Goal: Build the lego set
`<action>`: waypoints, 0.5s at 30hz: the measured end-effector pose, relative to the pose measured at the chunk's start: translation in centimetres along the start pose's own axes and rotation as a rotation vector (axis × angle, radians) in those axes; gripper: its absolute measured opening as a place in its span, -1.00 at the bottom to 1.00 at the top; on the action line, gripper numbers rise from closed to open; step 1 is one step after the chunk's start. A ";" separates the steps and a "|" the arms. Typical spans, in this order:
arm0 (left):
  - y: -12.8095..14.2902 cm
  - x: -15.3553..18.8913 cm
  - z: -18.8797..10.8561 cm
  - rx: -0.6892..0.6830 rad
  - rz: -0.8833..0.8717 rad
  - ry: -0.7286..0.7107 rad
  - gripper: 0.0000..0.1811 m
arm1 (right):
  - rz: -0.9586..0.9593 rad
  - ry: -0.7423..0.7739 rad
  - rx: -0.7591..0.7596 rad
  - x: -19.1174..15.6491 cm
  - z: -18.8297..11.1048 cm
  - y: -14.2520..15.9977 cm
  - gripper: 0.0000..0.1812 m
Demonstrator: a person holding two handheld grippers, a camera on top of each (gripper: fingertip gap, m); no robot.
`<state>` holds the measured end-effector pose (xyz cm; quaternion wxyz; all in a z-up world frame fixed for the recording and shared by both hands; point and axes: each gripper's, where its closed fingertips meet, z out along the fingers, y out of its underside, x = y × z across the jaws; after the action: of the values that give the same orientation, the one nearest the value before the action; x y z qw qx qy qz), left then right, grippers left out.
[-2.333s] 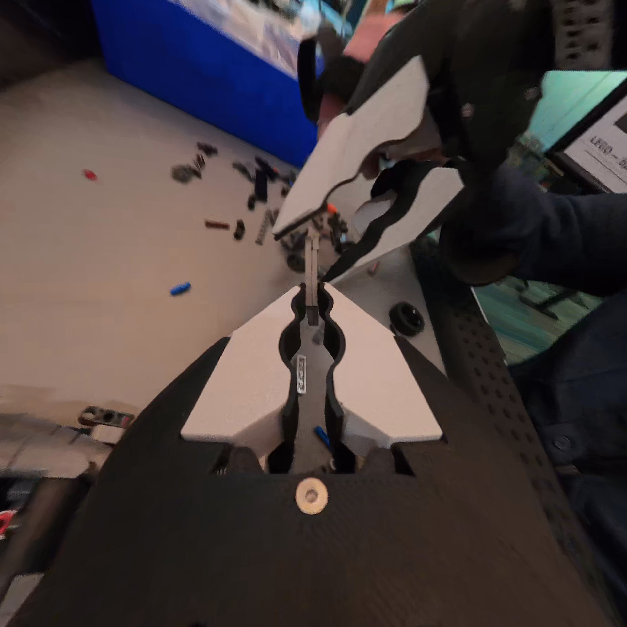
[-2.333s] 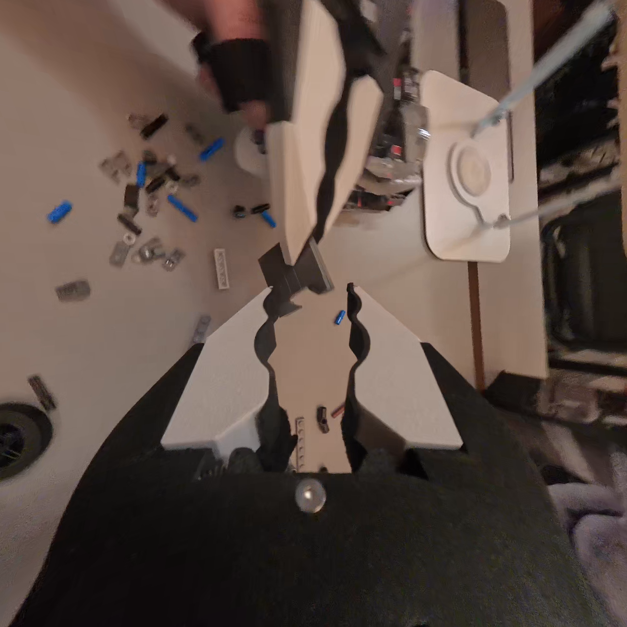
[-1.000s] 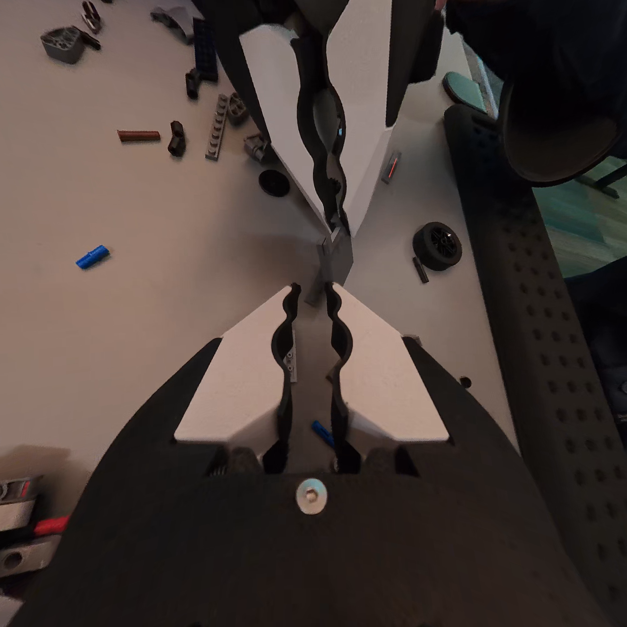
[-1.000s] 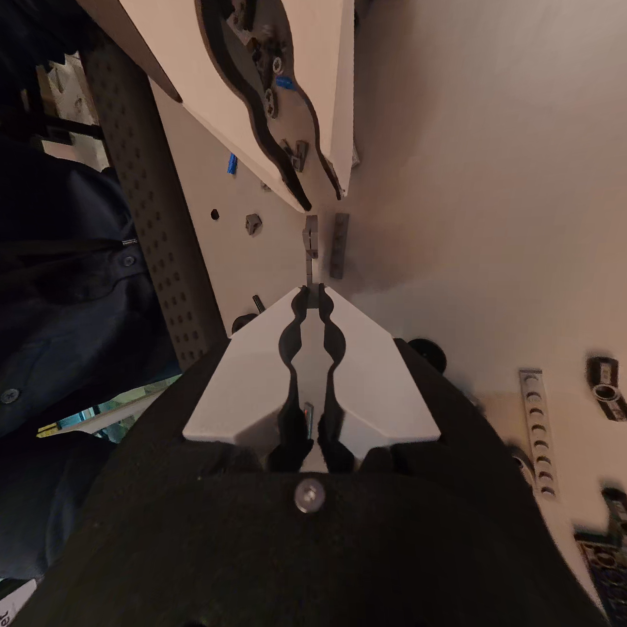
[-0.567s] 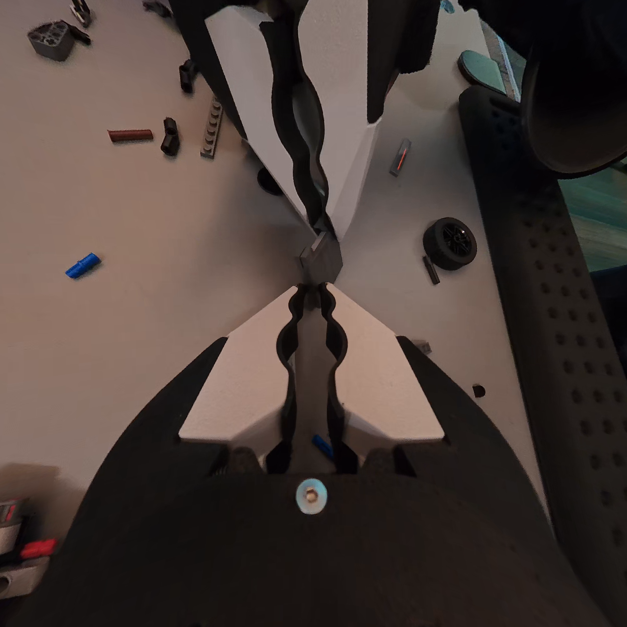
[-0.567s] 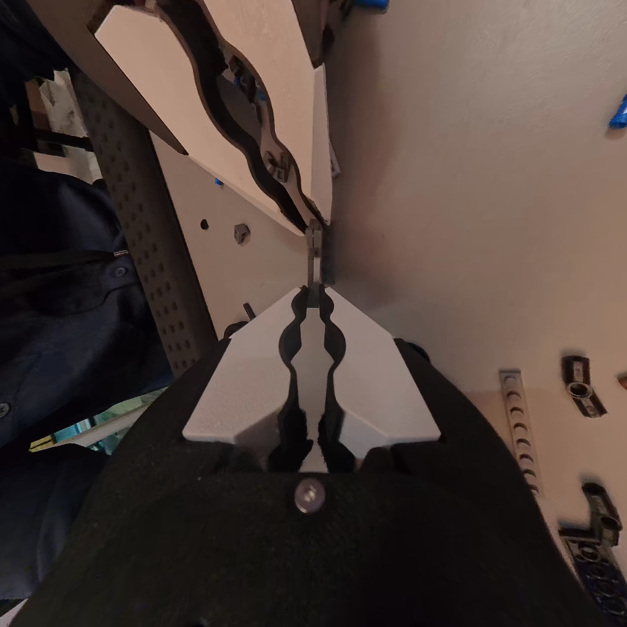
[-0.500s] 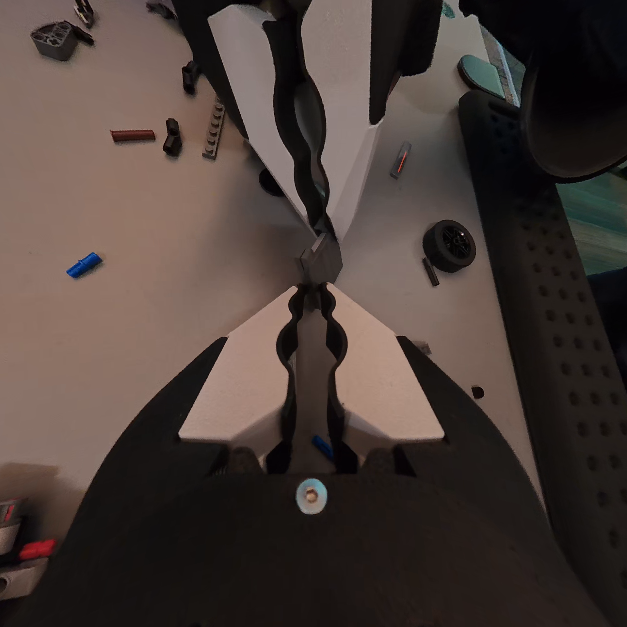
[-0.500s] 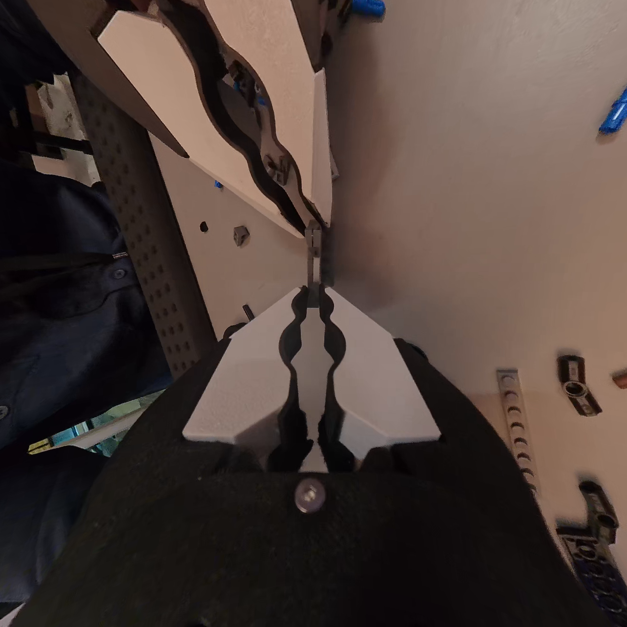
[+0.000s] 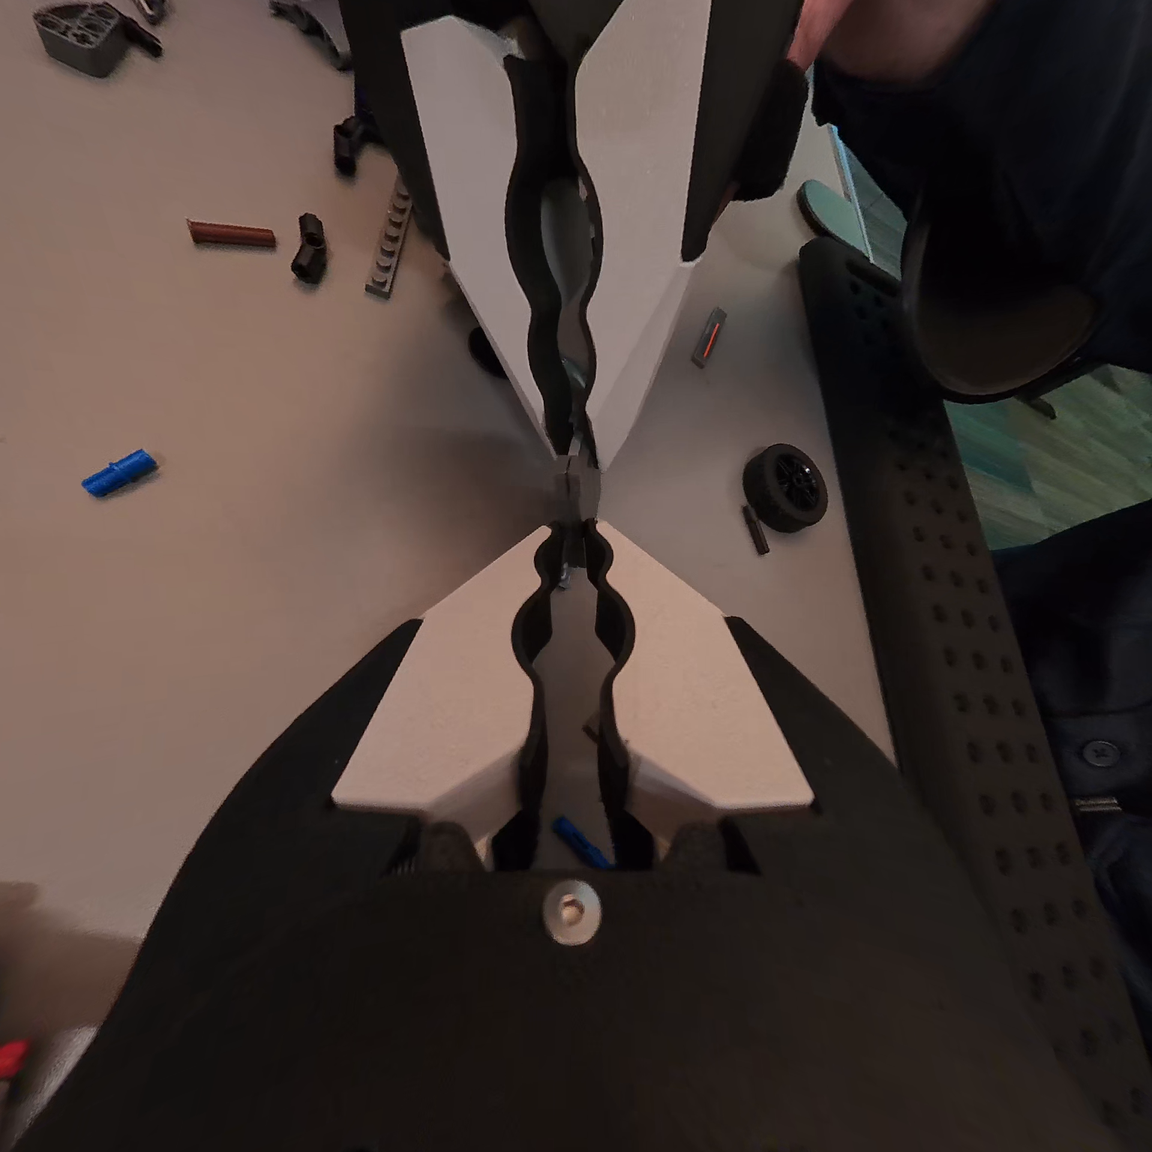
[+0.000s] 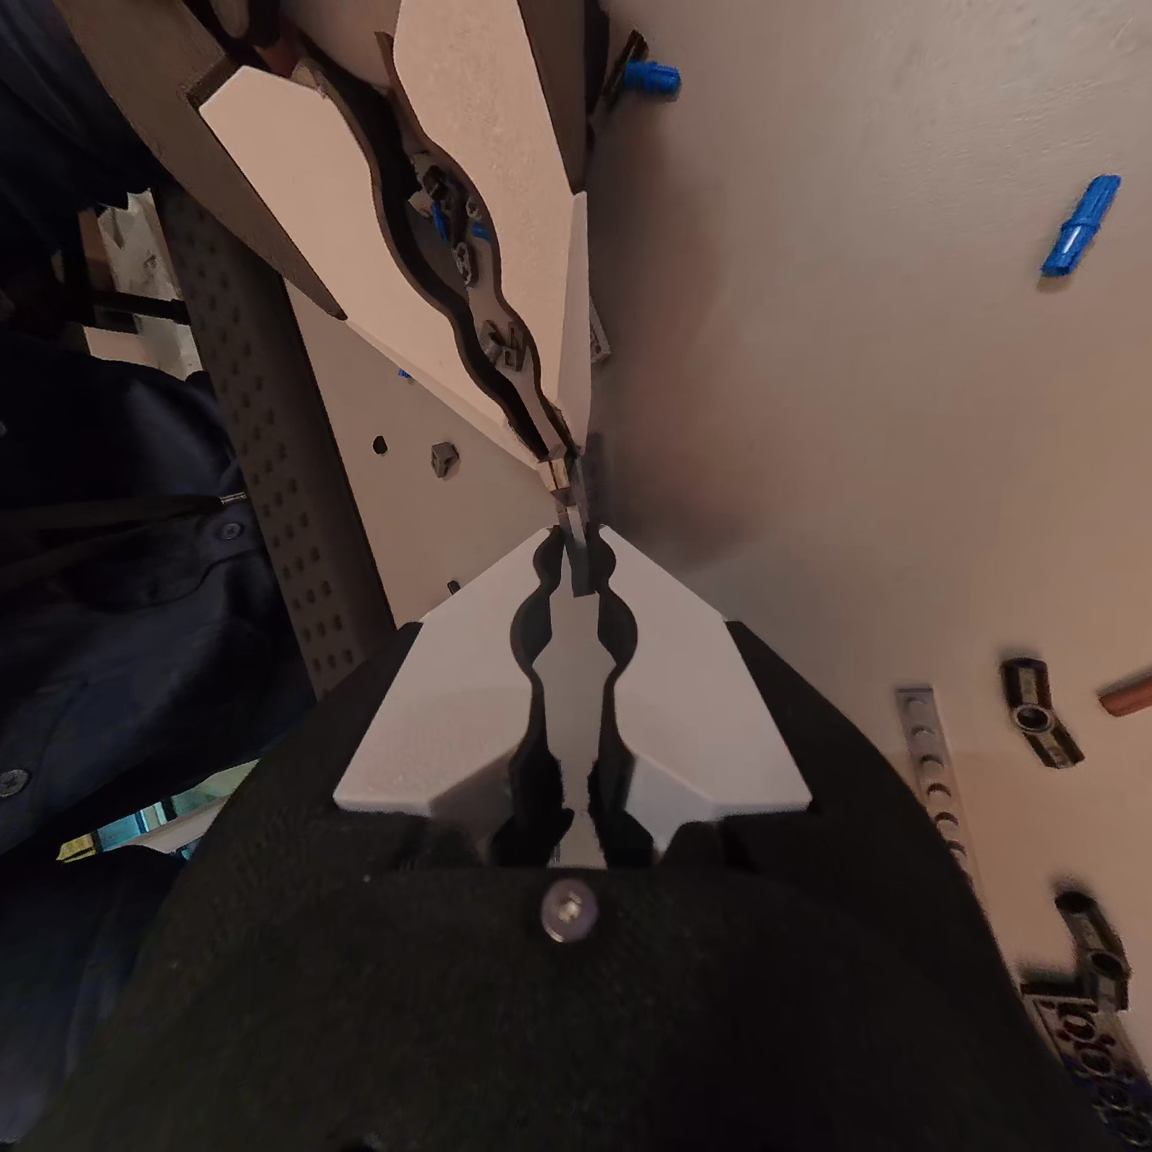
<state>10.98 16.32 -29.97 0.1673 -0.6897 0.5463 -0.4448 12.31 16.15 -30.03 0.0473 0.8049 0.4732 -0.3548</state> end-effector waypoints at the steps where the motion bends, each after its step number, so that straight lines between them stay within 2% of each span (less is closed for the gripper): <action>1: 0.0 -0.1 -0.1 0.001 -0.007 -0.001 -0.96 | -0.002 0.003 0.005 0.0 0.0 -0.1 -0.94; 15: 0.9 -0.3 0.2 -0.033 -0.127 0.036 -0.95 | 0.004 0.024 0.009 0.5 0.4 -0.6 -0.92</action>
<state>10.61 16.26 -30.88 0.1174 -0.7177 0.5116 -0.4576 11.84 16.68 -30.47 0.0388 0.8103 0.4707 -0.3469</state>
